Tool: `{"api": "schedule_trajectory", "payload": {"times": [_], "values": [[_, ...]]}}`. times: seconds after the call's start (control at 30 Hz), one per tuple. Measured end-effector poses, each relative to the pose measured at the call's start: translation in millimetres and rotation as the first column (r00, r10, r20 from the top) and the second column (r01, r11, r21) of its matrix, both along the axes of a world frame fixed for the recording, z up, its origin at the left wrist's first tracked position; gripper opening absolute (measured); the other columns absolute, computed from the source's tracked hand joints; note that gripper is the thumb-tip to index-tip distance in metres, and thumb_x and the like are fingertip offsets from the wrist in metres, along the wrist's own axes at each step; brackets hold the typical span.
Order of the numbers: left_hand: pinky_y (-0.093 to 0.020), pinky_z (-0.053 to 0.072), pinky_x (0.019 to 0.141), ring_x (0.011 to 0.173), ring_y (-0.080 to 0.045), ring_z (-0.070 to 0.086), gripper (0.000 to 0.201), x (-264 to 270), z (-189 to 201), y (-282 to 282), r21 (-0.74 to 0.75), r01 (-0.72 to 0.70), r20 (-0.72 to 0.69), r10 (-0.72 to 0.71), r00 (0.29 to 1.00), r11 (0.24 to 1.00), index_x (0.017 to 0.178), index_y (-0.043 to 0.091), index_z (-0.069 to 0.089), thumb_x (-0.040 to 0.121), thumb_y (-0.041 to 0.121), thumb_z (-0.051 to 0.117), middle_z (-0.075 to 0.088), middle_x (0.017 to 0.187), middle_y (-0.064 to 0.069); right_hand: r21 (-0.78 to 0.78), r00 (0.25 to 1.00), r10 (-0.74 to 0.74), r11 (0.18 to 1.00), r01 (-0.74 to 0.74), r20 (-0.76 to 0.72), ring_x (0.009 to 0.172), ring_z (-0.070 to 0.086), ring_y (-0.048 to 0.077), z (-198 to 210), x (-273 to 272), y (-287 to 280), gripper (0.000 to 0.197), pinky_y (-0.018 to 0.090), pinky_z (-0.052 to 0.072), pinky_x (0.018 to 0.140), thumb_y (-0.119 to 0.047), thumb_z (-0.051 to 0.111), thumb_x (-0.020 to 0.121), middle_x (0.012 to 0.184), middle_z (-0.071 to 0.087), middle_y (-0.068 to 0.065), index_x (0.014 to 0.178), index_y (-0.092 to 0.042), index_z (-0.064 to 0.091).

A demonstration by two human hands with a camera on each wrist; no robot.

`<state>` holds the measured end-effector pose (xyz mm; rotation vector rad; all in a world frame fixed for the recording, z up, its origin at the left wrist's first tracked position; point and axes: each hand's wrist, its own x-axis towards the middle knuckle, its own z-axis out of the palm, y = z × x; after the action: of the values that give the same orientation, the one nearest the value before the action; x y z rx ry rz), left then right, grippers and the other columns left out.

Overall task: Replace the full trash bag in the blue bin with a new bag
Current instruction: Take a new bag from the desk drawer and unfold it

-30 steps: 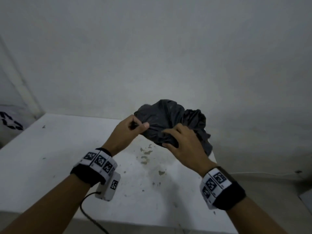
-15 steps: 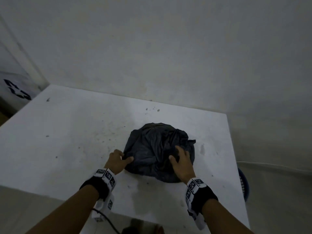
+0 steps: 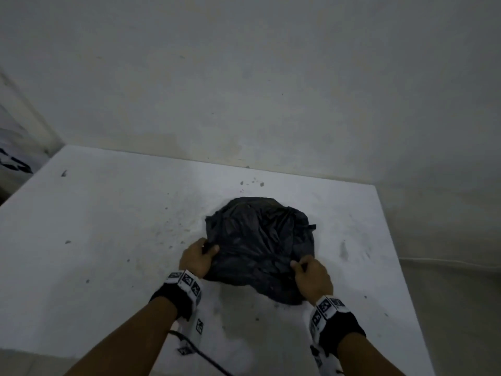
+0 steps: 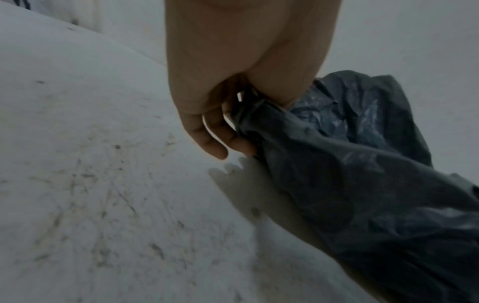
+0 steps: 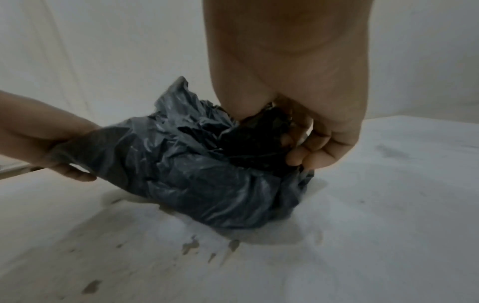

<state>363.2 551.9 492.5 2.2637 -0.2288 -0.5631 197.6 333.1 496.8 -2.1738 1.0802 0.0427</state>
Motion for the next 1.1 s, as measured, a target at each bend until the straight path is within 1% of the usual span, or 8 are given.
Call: {"api": "schedule_trajectory", "payload": {"times": [0.13,0.23,0.33,0.47,0.63,0.83,1.0,1.1], "values": [[-0.034,0.044,0.081,0.107,-0.036,0.054,0.040,19.4,4.7,4.0,0.015,-0.132,0.059,0.131,0.990,0.991,0.120,0.009,0.052,0.088,0.028,0.065,0.052,0.119,-0.022,-0.029,0.995,0.013,1.000,-0.010,0.100,0.094,0.061,0.032,1.2,10.7,8.6,0.027,0.039,0.052,0.077,-0.044,0.052,0.095,0.093,0.063,0.011,0.093,-0.017,0.052],[-0.037,0.046,0.077,0.102,-0.031,0.053,0.039,18.7,12.9,5.0,0.047,-0.160,0.319,0.137,0.938,0.986,0.115,0.012,0.053,0.084,0.029,0.070,0.054,0.109,-0.015,-0.052,0.976,0.059,0.997,-0.049,0.208,0.130,0.041,0.034,1.4,22.9,3.3,0.063,0.048,0.045,0.100,-0.043,0.062,0.090,0.148,0.032,0.008,0.143,-0.026,0.035],[-0.027,0.041,0.055,0.062,-0.014,0.056,0.025,7.5,16.3,5.4,-0.008,0.271,0.388,-0.247,0.888,0.963,0.092,0.025,0.057,0.087,0.049,0.052,0.057,0.067,0.007,-0.055,0.954,0.296,0.954,-0.294,0.045,0.148,0.014,0.031,1.6,34.3,-2.0,0.095,0.051,0.038,0.108,-0.054,0.063,0.085,0.163,-0.008,-0.005,0.150,-0.047,-0.006],[-0.027,0.050,0.082,0.095,-0.014,0.063,0.043,-0.5,0.5,1.6,0.214,0.637,0.062,-0.661,0.748,0.741,0.127,0.028,0.053,0.091,0.053,0.048,0.067,0.106,0.001,0.071,0.887,0.400,0.916,-0.395,-0.230,0.148,0.010,0.037,-5.6,44.0,-0.7,0.100,0.049,0.026,0.114,-0.055,0.057,0.088,0.162,0.003,0.006,0.149,-0.038,-0.021],[-0.033,0.032,0.110,0.138,-0.026,0.036,0.083,10.1,-6.3,-10.3,0.024,0.371,0.053,-0.372,0.927,0.928,0.148,0.017,0.029,0.078,0.059,0.045,0.035,0.151,-0.009,0.146,0.961,0.107,0.987,-0.071,-0.255,0.139,0.034,0.034,-0.5,53.3,21.9,0.089,0.042,0.028,0.115,-0.046,0.047,0.096,0.160,0.011,0.017,0.153,-0.015,-0.014],[-0.034,0.048,0.089,0.113,-0.028,0.053,0.044,4.8,8.0,-26.9,0.026,0.206,0.265,-0.205,0.942,0.978,0.127,0.020,0.054,0.091,0.045,0.045,0.046,0.128,-0.007,0.065,0.998,0.052,0.996,-0.054,0.039,0.108,0.059,0.031,6.1,68.0,52.6,0.027,0.032,0.048,0.087,-0.032,0.051,0.096,0.118,0.064,0.012,0.113,-0.015,0.064],[-0.039,0.038,0.107,0.131,-0.029,0.042,0.068,8.6,5.2,-24.3,-0.006,0.158,-0.020,-0.159,0.987,0.987,0.145,0.023,0.030,0.090,0.056,0.049,0.037,0.146,-0.009,0.277,0.966,-0.217,0.945,0.173,0.138,0.126,0.046,0.033,8.7,70.6,44.3,0.076,0.044,0.043,0.103,-0.031,0.066,0.088,0.148,0.032,0.011,0.149,-0.019,0.023],[-0.036,0.030,0.112,0.138,-0.026,0.035,0.080,12.3,6.4,-23.9,-0.099,0.144,-0.200,-0.162,0.966,0.985,0.151,0.022,0.019,0.088,0.060,0.049,0.033,0.153,-0.005,0.380,0.985,-0.175,0.911,0.157,0.013,0.126,0.051,0.031,10.8,74.4,37.9,0.075,0.035,0.043,0.103,-0.030,0.069,0.087,0.143,0.048,0.013,0.148,-0.012,0.030]]}}
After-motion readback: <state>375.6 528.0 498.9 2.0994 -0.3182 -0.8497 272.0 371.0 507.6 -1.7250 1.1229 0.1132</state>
